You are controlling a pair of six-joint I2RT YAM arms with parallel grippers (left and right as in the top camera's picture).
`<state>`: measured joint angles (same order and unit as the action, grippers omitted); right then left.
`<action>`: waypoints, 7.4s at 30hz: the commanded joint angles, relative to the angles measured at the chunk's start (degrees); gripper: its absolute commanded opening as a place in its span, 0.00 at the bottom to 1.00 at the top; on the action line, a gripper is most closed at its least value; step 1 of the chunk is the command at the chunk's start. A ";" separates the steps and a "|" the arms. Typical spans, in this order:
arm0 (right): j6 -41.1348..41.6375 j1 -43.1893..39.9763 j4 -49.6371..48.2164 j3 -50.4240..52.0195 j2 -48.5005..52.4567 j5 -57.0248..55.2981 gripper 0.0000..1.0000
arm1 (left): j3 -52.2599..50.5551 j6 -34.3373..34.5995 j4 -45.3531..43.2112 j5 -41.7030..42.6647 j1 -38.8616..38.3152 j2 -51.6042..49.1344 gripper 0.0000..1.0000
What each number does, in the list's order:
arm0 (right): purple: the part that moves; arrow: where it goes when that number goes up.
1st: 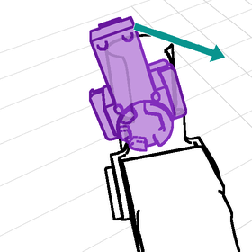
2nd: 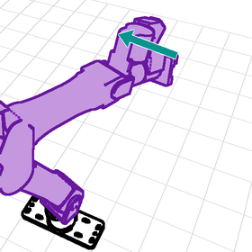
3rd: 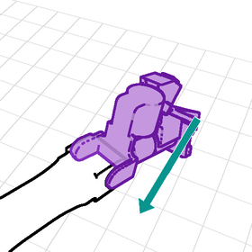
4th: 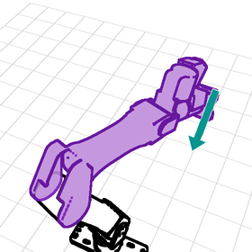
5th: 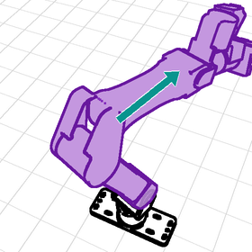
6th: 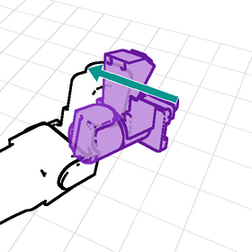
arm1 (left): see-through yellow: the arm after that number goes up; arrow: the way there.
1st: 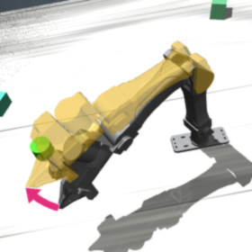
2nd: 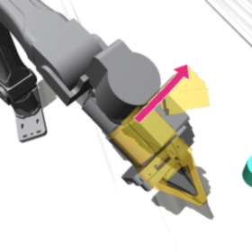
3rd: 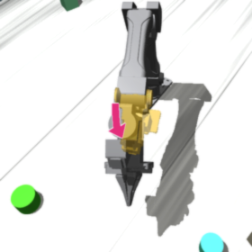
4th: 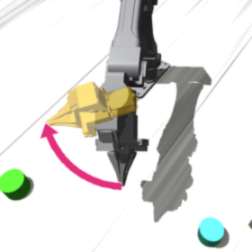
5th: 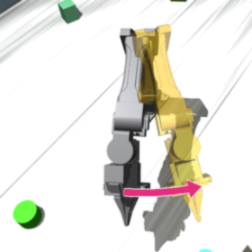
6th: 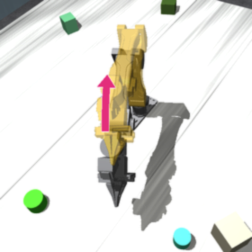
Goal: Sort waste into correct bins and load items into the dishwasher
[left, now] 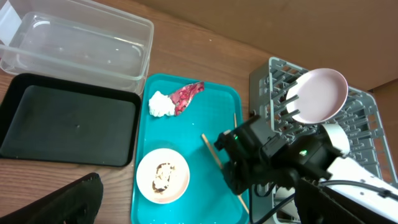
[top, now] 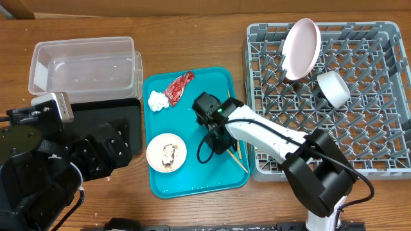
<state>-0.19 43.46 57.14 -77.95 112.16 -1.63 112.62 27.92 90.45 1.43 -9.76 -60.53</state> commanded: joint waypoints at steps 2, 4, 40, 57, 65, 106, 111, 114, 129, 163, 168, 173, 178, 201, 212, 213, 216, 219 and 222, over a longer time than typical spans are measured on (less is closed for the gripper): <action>2.05 -0.79 2.47 -9.53 -8.20 -1.33 0.04 | 0.42 -0.48 -0.26 0.04 0.09 -0.15 1.00; 3.23 -1.66 3.15 -12.59 -11.32 -3.34 0.04 | 0.42 -0.48 -0.26 0.04 0.09 -0.15 1.00; 3.63 -6.34 1.20 -6.08 -13.75 -1.70 0.56 | 0.42 -0.48 -0.26 0.04 0.09 -0.15 1.00; 1.01 -5.18 -12.50 -0.85 5.31 -13.84 0.58 | 0.42 -0.48 -0.26 0.04 0.09 -0.15 1.00; 0.33 -5.70 -12.98 -0.85 7.26 -13.57 0.69 | 0.42 -0.48 -0.26 0.04 0.09 -0.15 1.00; 1.90 -12.35 -10.45 -6.73 2.82 -18.36 0.94 | 0.42 -0.48 -0.26 0.04 0.09 -0.15 1.00; 1.01 -14.95 -12.17 -4.83 2.93 -12.81 0.92 | 0.42 -0.48 -0.26 0.04 0.09 -0.15 1.00; -0.46 -14.93 -12.98 -3.32 2.95 -13.31 0.75 | 0.42 -0.48 -0.26 0.04 0.09 -0.15 1.00; -0.33 -13.29 -11.76 -7.63 -2.54 -13.88 0.97 | 0.42 -0.50 -0.26 0.04 0.09 -0.15 1.00; -4.26 -25.22 -11.43 -7.52 2.08 3.93 0.63 | 0.42 -0.48 -0.26 0.04 0.09 -0.15 1.00; -4.13 -28.85 -8.90 -7.52 2.08 12.00 0.61 | 0.42 -0.48 -0.26 0.04 0.09 -0.15 1.00; -4.35 -27.28 -6.84 -7.52 2.08 11.80 0.67 | 0.42 -0.48 -0.26 0.04 0.09 -0.15 1.00; -4.31 -23.67 -6.40 -7.52 2.10 10.23 0.69 | 0.42 -0.48 -0.26 0.04 0.09 -0.15 1.00; 4.57 -9.46 -6.36 -7.50 7.17 -15.15 0.57 | 0.42 -0.48 -0.26 0.04 0.09 -0.15 1.00; 5.07 -9.68 -10.03 -4.50 8.72 -8.35 0.47 | 0.42 -0.48 -0.26 0.04 0.09 -0.15 1.00; 6.23 -9.38 -10.12 -4.00 8.72 -8.90 0.43 | 0.42 -0.48 -0.26 0.04 0.09 -0.15 1.00; 7.67 -9.01 -9.68 -3.72 8.72 -9.38 0.39 | 0.42 -0.48 -0.26 0.04 0.09 -0.15 1.00; 7.96 -8.79 -8.74 -3.76 8.72 -13.66 0.38 | 0.42 -0.48 -0.26 0.04 0.09 -0.15 1.00; 9.57 -8.46 -6.01 -4.46 8.72 -20.85 0.39 | 0.42 -0.48 -0.26 0.04 0.09 -0.15 1.00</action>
<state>7.27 34.33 49.10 -83.66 119.94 -16.27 112.62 27.92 90.45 1.43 -9.76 -60.53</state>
